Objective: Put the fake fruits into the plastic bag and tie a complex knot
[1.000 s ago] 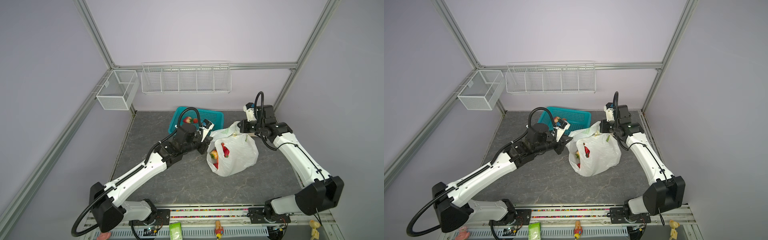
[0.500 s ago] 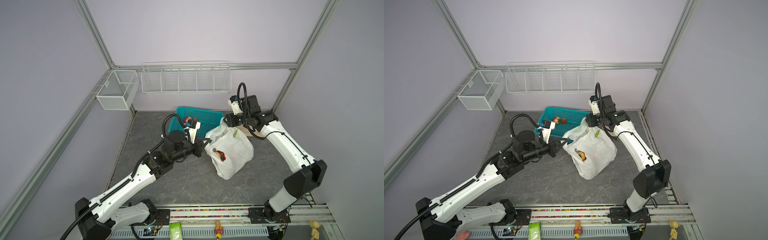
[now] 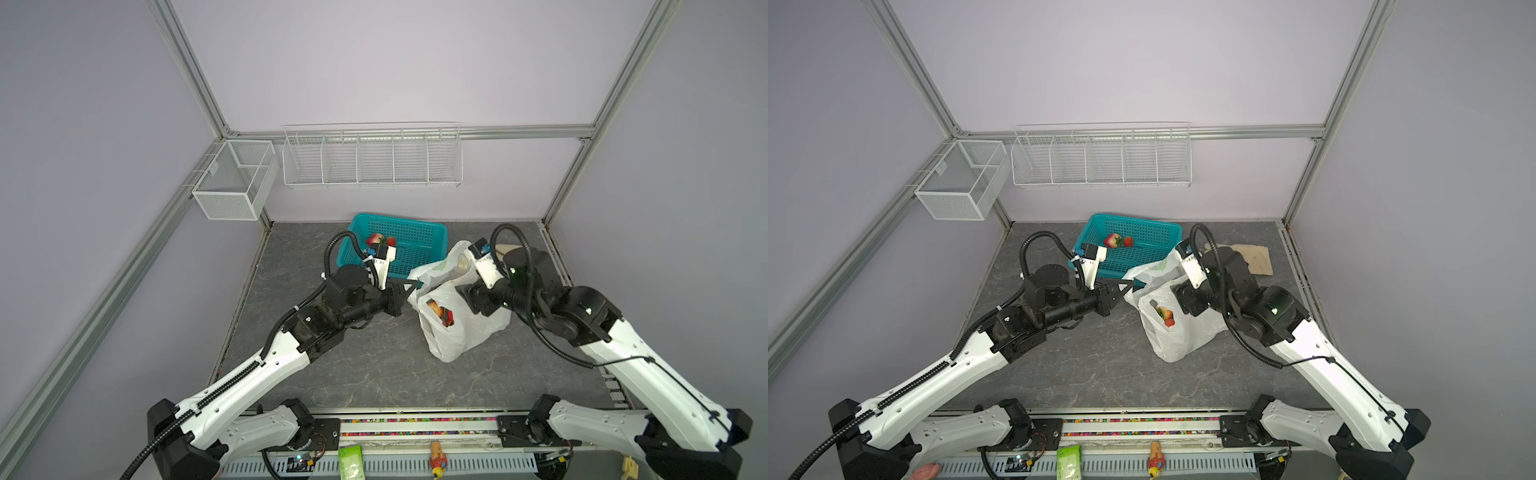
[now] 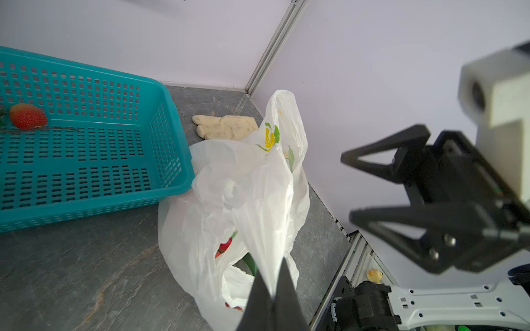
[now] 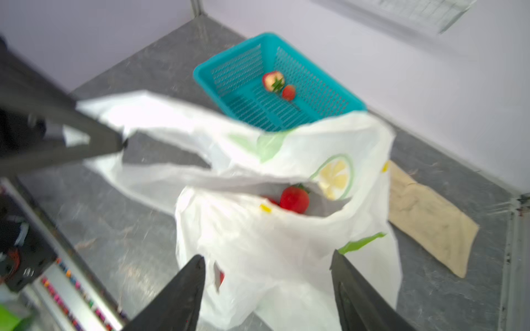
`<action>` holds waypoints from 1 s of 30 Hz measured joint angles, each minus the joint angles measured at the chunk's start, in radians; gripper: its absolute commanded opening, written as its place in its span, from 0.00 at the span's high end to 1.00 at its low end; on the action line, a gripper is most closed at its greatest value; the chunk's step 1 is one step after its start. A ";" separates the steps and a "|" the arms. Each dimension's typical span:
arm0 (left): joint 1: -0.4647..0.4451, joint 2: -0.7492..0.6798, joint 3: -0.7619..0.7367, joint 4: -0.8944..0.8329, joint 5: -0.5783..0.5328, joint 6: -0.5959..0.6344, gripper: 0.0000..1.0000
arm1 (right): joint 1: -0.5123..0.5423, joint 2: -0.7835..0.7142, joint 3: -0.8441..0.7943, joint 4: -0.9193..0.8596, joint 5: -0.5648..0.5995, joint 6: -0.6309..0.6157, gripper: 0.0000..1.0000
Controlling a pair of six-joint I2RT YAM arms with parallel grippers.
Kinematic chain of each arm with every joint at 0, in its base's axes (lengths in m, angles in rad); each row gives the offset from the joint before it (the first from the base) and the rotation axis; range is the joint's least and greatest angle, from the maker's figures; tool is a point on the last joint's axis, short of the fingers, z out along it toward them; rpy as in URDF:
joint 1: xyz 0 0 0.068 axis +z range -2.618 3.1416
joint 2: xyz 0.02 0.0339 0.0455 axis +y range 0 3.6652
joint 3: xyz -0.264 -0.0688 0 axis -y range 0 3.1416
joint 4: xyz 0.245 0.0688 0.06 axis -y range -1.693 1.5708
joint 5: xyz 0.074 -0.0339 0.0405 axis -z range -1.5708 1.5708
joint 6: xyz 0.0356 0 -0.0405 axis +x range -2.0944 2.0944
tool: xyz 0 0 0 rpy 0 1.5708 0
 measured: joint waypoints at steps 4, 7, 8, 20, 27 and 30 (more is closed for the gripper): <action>0.000 -0.003 0.000 -0.008 -0.005 -0.001 1.00 | 0.124 -0.084 -0.153 0.013 -0.057 0.018 0.34; 0.000 -0.003 0.000 -0.011 -0.005 -0.001 1.00 | 0.199 -0.097 -0.215 0.031 -0.067 0.022 0.36; 0.000 -0.003 0.000 -0.011 -0.005 -0.001 1.00 | 0.217 -0.084 -0.225 0.041 -0.065 0.021 0.36; 0.000 -0.010 0.000 -0.031 -0.027 0.000 1.00 | 0.246 0.143 -0.242 0.237 0.092 -0.005 0.57; 0.000 -0.029 0.000 -0.049 -0.054 0.003 1.00 | 0.246 0.151 -0.284 0.274 0.099 0.001 0.89; 0.005 -0.041 0.000 -0.057 -0.069 0.003 1.00 | 0.245 0.101 -0.284 0.278 0.073 0.006 0.93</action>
